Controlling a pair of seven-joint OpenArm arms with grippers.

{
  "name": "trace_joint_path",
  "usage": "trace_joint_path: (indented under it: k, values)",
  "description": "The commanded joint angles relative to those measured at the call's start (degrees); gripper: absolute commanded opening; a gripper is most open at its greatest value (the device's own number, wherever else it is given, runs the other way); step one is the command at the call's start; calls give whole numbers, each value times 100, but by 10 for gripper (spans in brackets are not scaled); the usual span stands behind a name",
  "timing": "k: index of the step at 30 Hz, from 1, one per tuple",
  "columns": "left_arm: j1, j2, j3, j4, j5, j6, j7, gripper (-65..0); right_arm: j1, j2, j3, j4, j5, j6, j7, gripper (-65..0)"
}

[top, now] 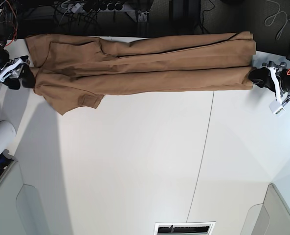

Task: Layout the t-shirt on the table in an organized manner, then fold the t-shirt properly
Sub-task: 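Regrasp the folded strip ends with both grippers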

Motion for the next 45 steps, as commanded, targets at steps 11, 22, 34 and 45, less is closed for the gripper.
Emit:
trace_joint_path:
  k: [11,22,34,45]
  values:
    - [387,-129,-743,1025,-745,-47,170,-442,42,-170,262,610,111,22,173,-650]
    - [1631,782,-739,2339,363,-47,-623,-444,59,-376,-1250,197,-601,63,485,-650]
    - [1613,1043,-682,1462,1108,-47,-1062,-484,313,-376,-1628,-597,-920,59,616,-650]
    - [1102,1217,-439,728,2435,-47,-1716,-622,415,-374,-1628,-599,-949,57,621,-650]
